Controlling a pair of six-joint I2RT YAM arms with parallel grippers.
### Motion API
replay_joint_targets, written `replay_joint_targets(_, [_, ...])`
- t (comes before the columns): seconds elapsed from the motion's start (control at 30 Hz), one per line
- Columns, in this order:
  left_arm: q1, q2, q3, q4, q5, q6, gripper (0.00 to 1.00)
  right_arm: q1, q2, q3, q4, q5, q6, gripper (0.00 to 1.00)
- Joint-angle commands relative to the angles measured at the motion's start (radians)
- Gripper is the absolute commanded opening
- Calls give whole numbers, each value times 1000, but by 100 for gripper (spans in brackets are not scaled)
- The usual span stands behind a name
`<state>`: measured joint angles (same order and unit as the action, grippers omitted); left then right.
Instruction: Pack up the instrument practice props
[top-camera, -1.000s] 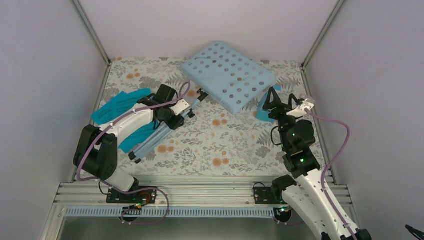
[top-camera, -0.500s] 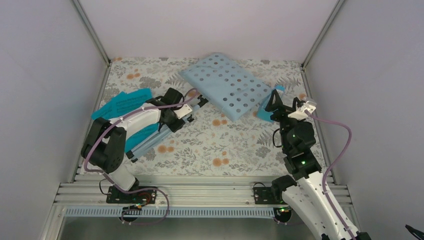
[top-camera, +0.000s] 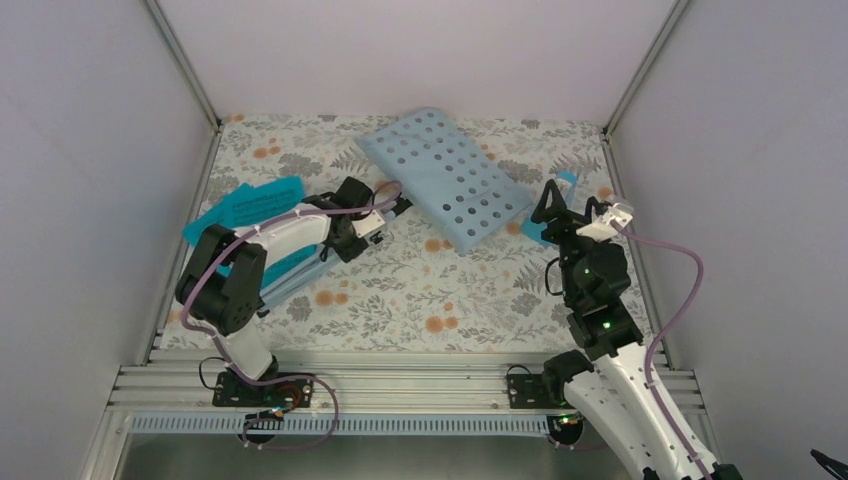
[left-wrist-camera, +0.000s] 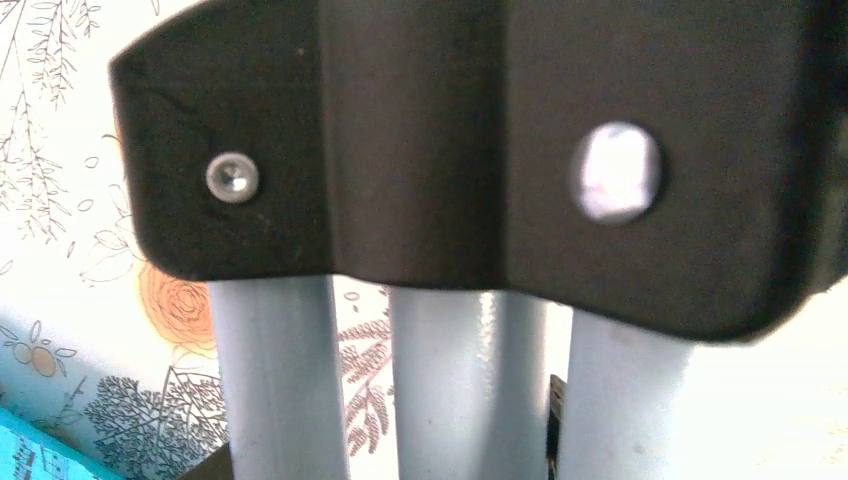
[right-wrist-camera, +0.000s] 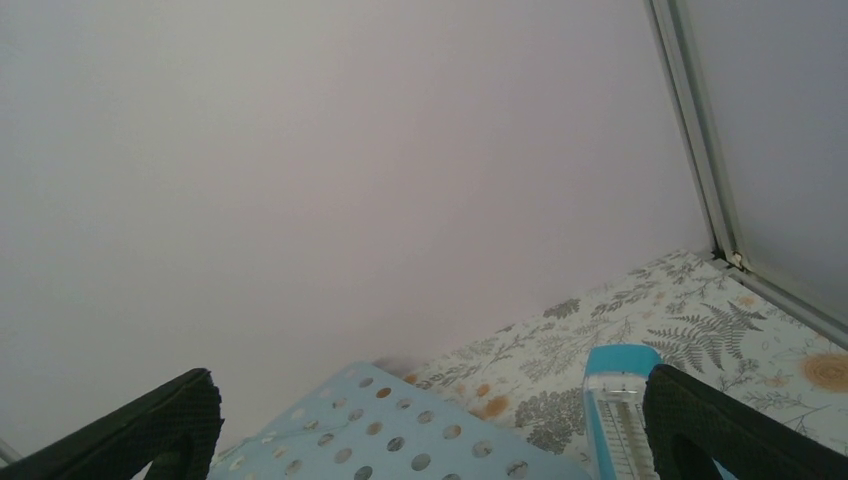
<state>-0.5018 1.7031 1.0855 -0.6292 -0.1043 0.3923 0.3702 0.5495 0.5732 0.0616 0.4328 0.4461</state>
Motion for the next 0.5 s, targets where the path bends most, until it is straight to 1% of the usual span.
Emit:
replay_joint_targets(0.0, [-1,11,108,180,-51,-24,3,-8,3,-18,-7,37,26,100])
replay_joint_targets(0.07, [0,22,114,175,-54,-29,4,-8,10,-18,-12,36,23,100])
replay_joint_targets(0.1, [0,25,113,175,-55,-29,7,-8,13,-18,-14,36,22,100])
replay_joint_targets(0.37, [0,33,117,168,-46,-36,50,-8,23,-23,-40,35,17,99])
replay_joint_targets(0.47, [0,33,116,169,-40,-36,57,-8,24,-22,-49,38,19,100])
